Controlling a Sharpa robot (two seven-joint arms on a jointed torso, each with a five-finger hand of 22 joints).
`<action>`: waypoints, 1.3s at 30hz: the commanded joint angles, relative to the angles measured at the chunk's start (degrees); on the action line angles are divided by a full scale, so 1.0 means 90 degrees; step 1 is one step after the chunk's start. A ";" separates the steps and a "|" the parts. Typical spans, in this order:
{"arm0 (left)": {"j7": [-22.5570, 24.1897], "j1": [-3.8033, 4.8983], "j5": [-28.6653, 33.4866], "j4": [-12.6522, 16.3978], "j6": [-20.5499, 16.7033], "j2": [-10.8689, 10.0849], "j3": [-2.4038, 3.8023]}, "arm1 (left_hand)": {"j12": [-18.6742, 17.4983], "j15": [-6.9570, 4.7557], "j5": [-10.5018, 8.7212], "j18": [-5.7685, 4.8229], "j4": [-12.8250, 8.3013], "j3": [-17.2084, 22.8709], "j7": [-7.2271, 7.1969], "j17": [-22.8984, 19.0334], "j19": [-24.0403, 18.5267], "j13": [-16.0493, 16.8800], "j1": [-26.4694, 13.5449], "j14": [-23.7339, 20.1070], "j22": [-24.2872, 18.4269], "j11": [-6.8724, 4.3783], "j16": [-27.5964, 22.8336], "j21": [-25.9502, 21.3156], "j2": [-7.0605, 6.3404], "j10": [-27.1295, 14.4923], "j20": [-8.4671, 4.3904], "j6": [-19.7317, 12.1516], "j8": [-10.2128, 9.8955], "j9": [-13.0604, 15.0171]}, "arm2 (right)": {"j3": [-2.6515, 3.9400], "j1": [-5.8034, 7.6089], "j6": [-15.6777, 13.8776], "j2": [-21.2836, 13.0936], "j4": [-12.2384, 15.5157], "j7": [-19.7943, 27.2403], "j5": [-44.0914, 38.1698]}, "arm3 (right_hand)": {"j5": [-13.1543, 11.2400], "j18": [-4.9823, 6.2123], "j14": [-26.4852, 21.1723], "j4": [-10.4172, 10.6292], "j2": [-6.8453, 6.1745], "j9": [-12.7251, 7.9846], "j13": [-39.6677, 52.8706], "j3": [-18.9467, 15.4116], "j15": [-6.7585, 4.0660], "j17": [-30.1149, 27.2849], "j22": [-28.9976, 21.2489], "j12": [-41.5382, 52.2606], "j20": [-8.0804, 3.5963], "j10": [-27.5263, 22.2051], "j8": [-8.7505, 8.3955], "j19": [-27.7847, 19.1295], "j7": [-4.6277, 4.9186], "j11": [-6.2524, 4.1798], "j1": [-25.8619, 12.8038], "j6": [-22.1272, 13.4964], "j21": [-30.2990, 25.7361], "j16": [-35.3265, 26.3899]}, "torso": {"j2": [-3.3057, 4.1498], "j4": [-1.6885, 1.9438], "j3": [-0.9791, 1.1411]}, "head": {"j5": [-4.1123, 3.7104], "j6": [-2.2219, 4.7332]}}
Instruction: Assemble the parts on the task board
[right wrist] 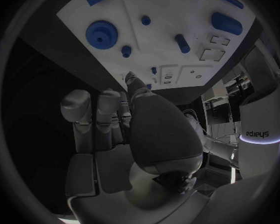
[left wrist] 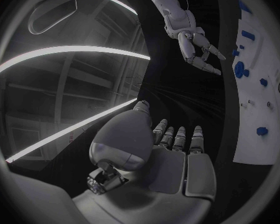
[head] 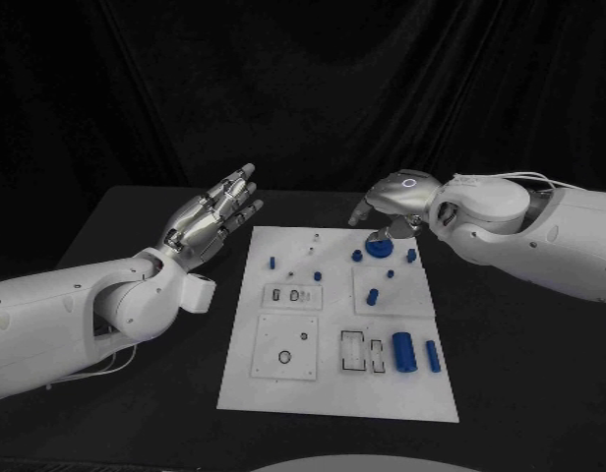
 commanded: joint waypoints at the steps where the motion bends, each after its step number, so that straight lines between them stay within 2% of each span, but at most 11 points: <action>1: 0.0931 0.0020 -0.0019 -0.0002 0.0096 0.0002 0.0007 | -0.0022 0.0049 0.0023 0.0093 0.0003 0.0030 -0.0015 -0.0011 0.0006 -0.0007 0.0063 0.0008 -0.0008 -0.0024 -0.0024 -0.0022 0.0011 0.0001 -0.0043 -0.0032 0.0006 0.0000 | 0.0005 -0.0075 -0.0162 0.0060 -0.0096 0.0099 -0.0108 | 0.0131 -0.0049 0.0020 0.0001 -0.0040 0.0011 0.0010 0.0068 0.0003 0.0016 0.0030 0.0048 -0.0023 0.0056 -0.0034 -0.0044 -0.0011 0.0012 0.0010 0.0011 0.0028 0.0028 | 0.0051 -0.0009 -0.0004 | 0.0021 0.0019; 4: 0.0931 0.0020 -0.0019 -0.0007 0.0105 0.0000 0.0007 | -0.0022 0.0051 0.0026 0.0092 0.0003 0.0031 -0.0016 -0.0011 0.0006 -0.0007 0.0066 0.0008 -0.0008 -0.0019 -0.0024 -0.0022 0.0010 0.0001 -0.0042 -0.0033 0.0006 0.0000 | 0.0005 -0.0136 -0.0111 0.0112 -0.0176 0.0099 -0.0108 | 0.0160 -0.0050 0.0017 0.0004 -0.0043 0.0017 0.0015 0.0079 0.0006 0.0016 0.0039 0.0060 -0.0021 0.0078 -0.0029 -0.0047 0.0002 0.0021 0.0000 0.0026 0.0031 0.0027 | 0.0042 0.0007 -0.0001 | 0.0002 0.0003; 10: 0.0929 0.0020 -0.0019 -0.0017 0.0119 -0.0005 0.0007 | -0.0022 0.0051 0.0026 0.0092 0.0003 0.0031 -0.0016 -0.0011 0.0006 -0.0007 0.0066 0.0008 -0.0008 -0.0019 -0.0024 -0.0022 0.0010 0.0001 -0.0042 -0.0033 0.0006 0.0000 | 0.0005 -0.0219 0.0032 0.0172 -0.0270 0.0091 -0.0108 | 0.0212 -0.0049 0.0008 0.0010 -0.0050 0.0029 0.0022 0.0098 0.0015 0.0004 0.0046 0.0077 -0.0016 0.0107 -0.0017 -0.0058 0.0023 0.0035 -0.0019 0.0061 0.0029 0.0015 | 0.0008 -0.0006 -0.0001 | 0.0021 -0.0053; 15: 0.0927 0.0020 -0.0019 -0.0039 0.0137 -0.0001 0.0007 | -0.0022 0.0051 0.0026 0.0092 0.0003 0.0031 -0.0016 -0.0011 0.0006 -0.0007 0.0066 0.0008 -0.0008 -0.0019 -0.0024 -0.0022 0.0010 0.0001 -0.0042 -0.0033 0.0006 0.0000 | 0.0005 -0.0284 0.0087 0.0219 -0.0348 0.0111 -0.0108 | 0.0293 -0.0047 -0.0006 0.0007 -0.0050 0.0050 0.0027 0.0134 0.0022 -0.0006 0.0050 0.0090 -0.0009 0.0128 0.0004 -0.0076 0.0037 0.0042 -0.0024 0.0114 0.0022 0.0004 | 0.0001 0.0001 -0.0001 | -0.0009 -0.0080; 22: 0.0914 0.0019 -0.0019 -0.0057 0.0183 0.0007 0.0007 | -0.0022 0.0070 0.0050 0.0087 0.0003 0.0044 0.0012 -0.0011 0.0006 -0.0007 0.0095 0.0008 -0.0008 0.0023 -0.0024 -0.0022 0.0014 0.0001 -0.0032 -0.0007 0.0010 0.0004 | 0.0005 -0.0402 0.0029 0.0298 -0.0497 0.0163 -0.0108 | 0.0641 -0.0048 -0.0018 -0.0018 -0.0076 0.0118 0.0051 0.0295 0.0026 0.0024 0.0118 0.0152 -0.0001 0.0243 0.0043 -0.0096 0.0073 0.0050 -0.0010 0.0240 0.0039 0.0011 | -0.0010 -0.0012 -0.0006 | -0.0010 -0.0143; 28: 0.0872 0.0019 -0.0019 -0.0071 0.0247 0.0011 0.0006 | -0.0022 0.0084 0.0053 0.0085 0.0003 0.0050 0.0034 -0.0011 0.0006 -0.0007 0.0111 0.0008 -0.0008 0.0045 -0.0024 -0.0022 0.0013 0.0001 -0.0019 -0.0001 0.0012 0.0005 | 0.0005 -0.0506 -0.0104 0.0399 -0.0662 0.0228 -0.0109 | 0.0692 -0.0053 -0.0017 -0.0017 -0.0089 0.0145 0.0061 0.0350 0.0029 0.0052 0.0156 0.0176 0.0001 0.0287 0.0062 -0.0094 0.0086 0.0054 -0.0018 0.0292 0.0055 0.0024 | -0.0020 -0.0020 -0.0005 | 0.0014 -0.0190; 39: 0.0804 0.0019 -0.0019 -0.0114 0.0348 0.0034 0.0006 | -0.0022 0.0118 0.0096 0.0087 -0.0004 0.0072 0.0043 -0.0011 0.0006 -0.0007 0.0157 0.0008 -0.0008 0.0071 -0.0024 -0.0022 0.0015 0.0001 0.0026 -0.0005 0.0011 0.0004 | 0.0005 -0.0640 -0.0194 0.0597 -0.0939 0.0300 -0.0109 | 0.0719 -0.0055 -0.0019 -0.0014 -0.0101 0.0165 0.0069 0.0394 0.0029 0.0063 0.0180 0.0196 0.0001 0.0324 0.0074 -0.0094 0.0092 0.0052 -0.0025 0.0326 0.0065 0.0028 | -0.0033 -0.0025 -0.0006 | 0.0031 -0.0228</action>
